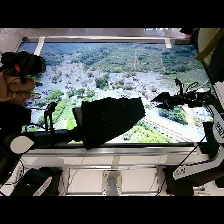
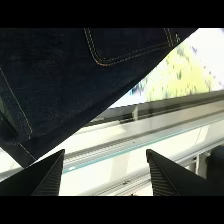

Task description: Fold the clothes and pants, and hang the long-sleeved shirts on hangers.

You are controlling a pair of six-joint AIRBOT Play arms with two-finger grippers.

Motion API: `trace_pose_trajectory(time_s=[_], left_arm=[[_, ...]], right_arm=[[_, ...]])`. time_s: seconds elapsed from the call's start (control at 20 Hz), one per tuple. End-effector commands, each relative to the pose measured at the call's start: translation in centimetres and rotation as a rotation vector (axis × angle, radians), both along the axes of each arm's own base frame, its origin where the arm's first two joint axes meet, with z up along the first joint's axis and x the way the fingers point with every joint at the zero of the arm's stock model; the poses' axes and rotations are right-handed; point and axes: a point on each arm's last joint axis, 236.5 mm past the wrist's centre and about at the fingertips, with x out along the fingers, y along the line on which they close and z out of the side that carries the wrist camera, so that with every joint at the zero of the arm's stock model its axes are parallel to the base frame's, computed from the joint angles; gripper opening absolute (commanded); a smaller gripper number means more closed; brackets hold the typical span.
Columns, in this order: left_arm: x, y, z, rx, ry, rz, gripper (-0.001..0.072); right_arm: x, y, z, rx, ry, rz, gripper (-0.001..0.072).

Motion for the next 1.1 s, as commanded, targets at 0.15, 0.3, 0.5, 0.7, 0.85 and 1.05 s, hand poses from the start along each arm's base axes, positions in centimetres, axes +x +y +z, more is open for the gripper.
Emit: trace_pose_trajectory(time_s=[0.15, 0.3, 0.5, 0.7, 0.85, 1.05], left_arm=[[0.0, 0.1, 0.1, -0.019, 0.028, 0.042, 0.0494], [0.0, 0.1, 0.1, -0.019, 0.028, 0.042, 0.0494], [0.0, 0.1, 0.1, -0.019, 0.028, 0.042, 0.0495], [0.0, 0.1, 0.1, -0.019, 0.028, 0.042, 0.0495], [0.0, 0.1, 0.1, -0.018, 0.027, 0.042, 0.0495], [0.1, 0.3, -0.1, -0.008, 0.025, 0.043, 0.0495]], right_arm=[[0.3, 2.5, -2.3, -0.024, -0.025, 0.161, 0.0698], [-0.3, 3.5, -3.1, -0.144, -0.043, 0.295, 0.0695], [0.6, 5.0, -4.1, -0.271, -0.094, 0.372, 0.0692], [1.0, 4.6, -5.7, -0.388, -0.101, 0.396, 0.0676], [1.7, 3.5, -5.7, -0.383, -0.081, 0.332, 0.0633], [-0.8, 5.3, -6.5, -0.248, 0.009, 0.403, 0.0634]])
